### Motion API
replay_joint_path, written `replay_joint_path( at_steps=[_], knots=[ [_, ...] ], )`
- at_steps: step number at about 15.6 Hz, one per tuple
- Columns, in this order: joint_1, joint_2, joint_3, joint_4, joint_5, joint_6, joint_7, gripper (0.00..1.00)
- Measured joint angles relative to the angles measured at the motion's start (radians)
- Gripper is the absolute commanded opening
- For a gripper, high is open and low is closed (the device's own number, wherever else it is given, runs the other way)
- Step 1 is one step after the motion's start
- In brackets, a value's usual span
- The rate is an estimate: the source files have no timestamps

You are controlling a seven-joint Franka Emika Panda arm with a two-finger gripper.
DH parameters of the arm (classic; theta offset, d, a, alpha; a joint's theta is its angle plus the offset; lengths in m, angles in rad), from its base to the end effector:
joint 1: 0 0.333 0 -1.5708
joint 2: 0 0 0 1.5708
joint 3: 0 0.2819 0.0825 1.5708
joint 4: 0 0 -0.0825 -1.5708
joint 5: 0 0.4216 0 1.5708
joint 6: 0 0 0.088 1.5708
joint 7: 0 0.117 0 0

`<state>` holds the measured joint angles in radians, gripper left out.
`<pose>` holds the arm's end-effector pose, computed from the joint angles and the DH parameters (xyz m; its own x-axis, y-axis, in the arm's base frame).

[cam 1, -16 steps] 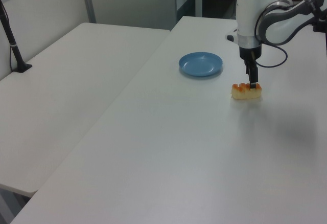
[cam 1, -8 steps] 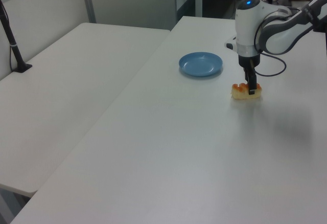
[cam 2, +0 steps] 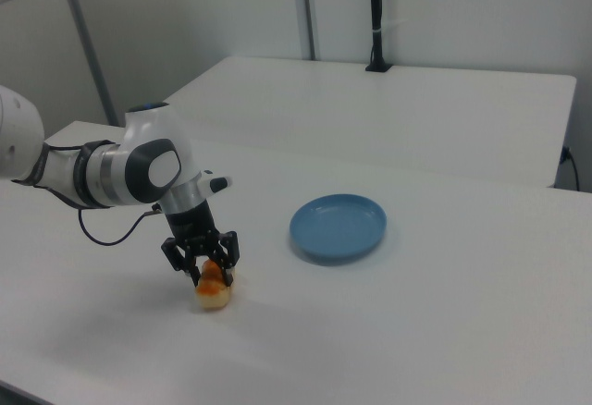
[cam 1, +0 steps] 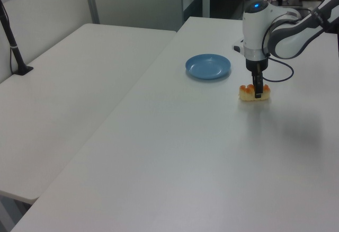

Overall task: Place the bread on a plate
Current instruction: 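Close the gripper on the bread roll, then lift the bread roll and carry it over the blue plate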

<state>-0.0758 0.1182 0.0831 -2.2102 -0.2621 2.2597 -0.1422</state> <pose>0.5588 -0.0044 0.2517 0.9456 0.3074 -0.1069 0.3217 -0.9323 0.1654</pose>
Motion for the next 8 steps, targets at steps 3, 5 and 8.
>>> replay_joint_path(
  at_steps=[3,5,8],
  knots=[
    [0.000,-0.010,0.000,0.000,0.000,0.000,0.006,0.55],
    [0.001,-0.010,0.001,0.000,0.000,0.000,0.007,0.50],
    [0.001,-0.012,0.001,0.009,0.000,0.000,0.011,0.47]
  ],
)
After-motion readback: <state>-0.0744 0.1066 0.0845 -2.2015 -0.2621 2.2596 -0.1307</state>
